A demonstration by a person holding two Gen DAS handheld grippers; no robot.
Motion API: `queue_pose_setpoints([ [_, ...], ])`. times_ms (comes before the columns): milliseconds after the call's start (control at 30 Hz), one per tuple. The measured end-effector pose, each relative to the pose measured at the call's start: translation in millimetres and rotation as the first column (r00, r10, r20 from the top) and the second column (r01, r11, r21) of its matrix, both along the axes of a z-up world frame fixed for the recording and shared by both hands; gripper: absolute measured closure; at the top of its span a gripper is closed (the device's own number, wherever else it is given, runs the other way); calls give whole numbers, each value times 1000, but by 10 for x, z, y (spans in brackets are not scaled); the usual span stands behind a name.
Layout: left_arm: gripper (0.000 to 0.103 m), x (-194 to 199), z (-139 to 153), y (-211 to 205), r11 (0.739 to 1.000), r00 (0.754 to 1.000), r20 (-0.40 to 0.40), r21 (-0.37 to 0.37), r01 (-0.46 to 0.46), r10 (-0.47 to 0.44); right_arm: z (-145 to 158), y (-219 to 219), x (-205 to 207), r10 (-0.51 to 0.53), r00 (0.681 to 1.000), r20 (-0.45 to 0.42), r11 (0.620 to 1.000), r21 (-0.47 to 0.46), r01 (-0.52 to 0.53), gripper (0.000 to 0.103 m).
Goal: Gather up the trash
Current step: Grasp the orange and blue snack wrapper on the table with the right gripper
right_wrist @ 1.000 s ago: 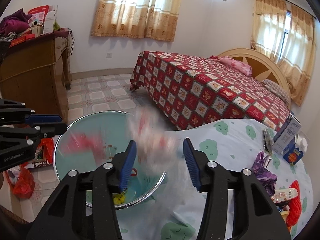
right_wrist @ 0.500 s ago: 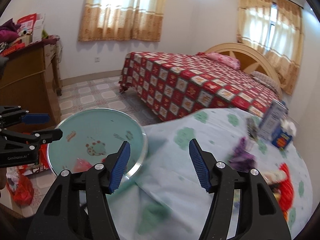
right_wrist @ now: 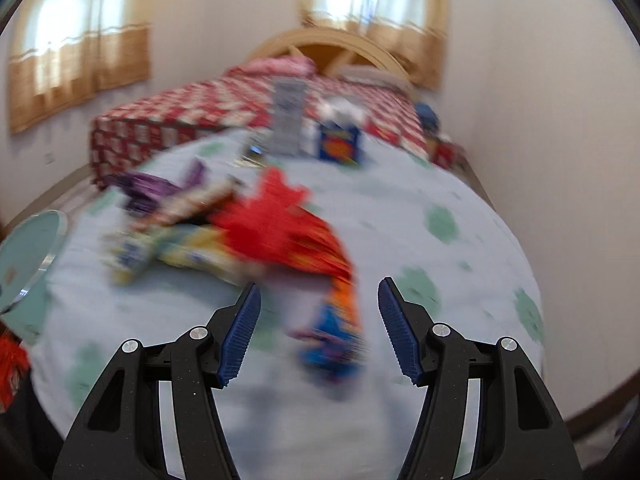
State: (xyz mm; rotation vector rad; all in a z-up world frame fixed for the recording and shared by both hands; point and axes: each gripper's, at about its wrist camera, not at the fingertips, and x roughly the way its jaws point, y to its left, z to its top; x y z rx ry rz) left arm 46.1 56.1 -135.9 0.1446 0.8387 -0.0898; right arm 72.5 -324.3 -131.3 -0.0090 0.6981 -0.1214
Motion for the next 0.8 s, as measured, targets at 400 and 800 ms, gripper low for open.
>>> queue_pose_setpoints([
  [400,50,17,135,-307,999,998,27,9,48,-48,-185,-172,67,34,996,-88,996,90,-26,81],
  [800,50,158,228,-1006,991,991,44,-13,130,-129,87,-403,-289,-16,999,29,999,48,15,83],
])
